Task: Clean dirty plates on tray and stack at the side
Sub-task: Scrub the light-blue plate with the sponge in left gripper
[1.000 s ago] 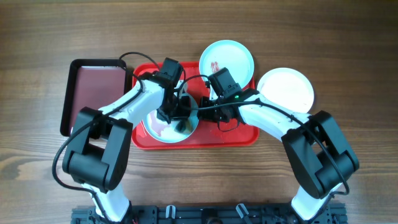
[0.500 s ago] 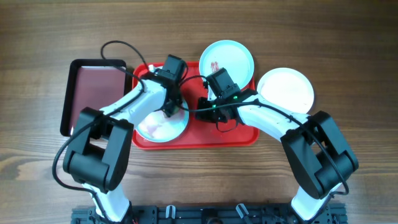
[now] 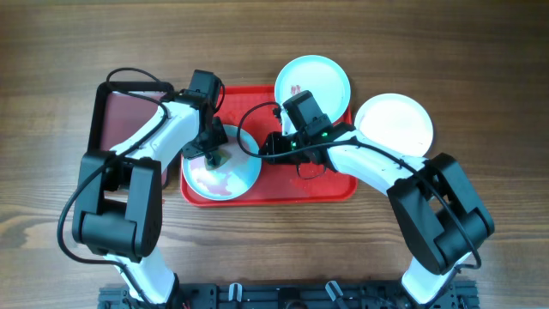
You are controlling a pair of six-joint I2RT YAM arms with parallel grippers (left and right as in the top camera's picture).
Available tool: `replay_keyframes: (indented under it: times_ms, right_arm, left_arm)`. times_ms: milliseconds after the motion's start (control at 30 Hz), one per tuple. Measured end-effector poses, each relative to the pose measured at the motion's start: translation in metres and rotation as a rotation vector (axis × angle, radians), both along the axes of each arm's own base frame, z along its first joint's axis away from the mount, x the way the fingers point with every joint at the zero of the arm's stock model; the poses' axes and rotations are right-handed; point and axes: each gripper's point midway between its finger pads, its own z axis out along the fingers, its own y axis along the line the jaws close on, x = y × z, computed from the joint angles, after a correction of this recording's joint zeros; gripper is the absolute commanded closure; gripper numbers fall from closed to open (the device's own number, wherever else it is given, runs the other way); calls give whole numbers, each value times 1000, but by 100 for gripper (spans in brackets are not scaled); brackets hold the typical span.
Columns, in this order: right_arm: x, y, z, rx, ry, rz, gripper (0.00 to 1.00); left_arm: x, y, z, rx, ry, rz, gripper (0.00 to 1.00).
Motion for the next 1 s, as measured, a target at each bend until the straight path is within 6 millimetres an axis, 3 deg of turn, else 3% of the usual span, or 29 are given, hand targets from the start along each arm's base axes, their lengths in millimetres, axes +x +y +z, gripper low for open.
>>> replay_keyframes:
  times_ms: [133, 267, 400, 567, 733, 900, 1000]
  right_arm:
    - [-4, 8, -10, -1, 15, 8, 81]
    - [-3, 3, -20, -35, 49, -57, 96]
    - [-2, -2, -24, -54, 79, -119, 96]
    - [-1, -3, -25, -58, 82, -133, 96]
    - [-1, -3, -24, -57, 83, -133, 96]
    - [0, -3, -24, -56, 82, -135, 96]
    - [1, -3, -24, -54, 83, -144, 96]
  left_arm:
    - [10, -17, 1, -100, -33, -42, 96]
    - [11, -22, 1, -127, -37, -56, 96]
    - [9, -26, 1, -151, -30, -91, 96]
    - [-15, -37, 1, -231, 64, -225, 96]
    - [-31, -73, 3, -437, 83, -437, 96]
    - [-18, -98, 3, -499, -13, -554, 96]
    - [3, -81, -2, -358, -61, -431, 96]
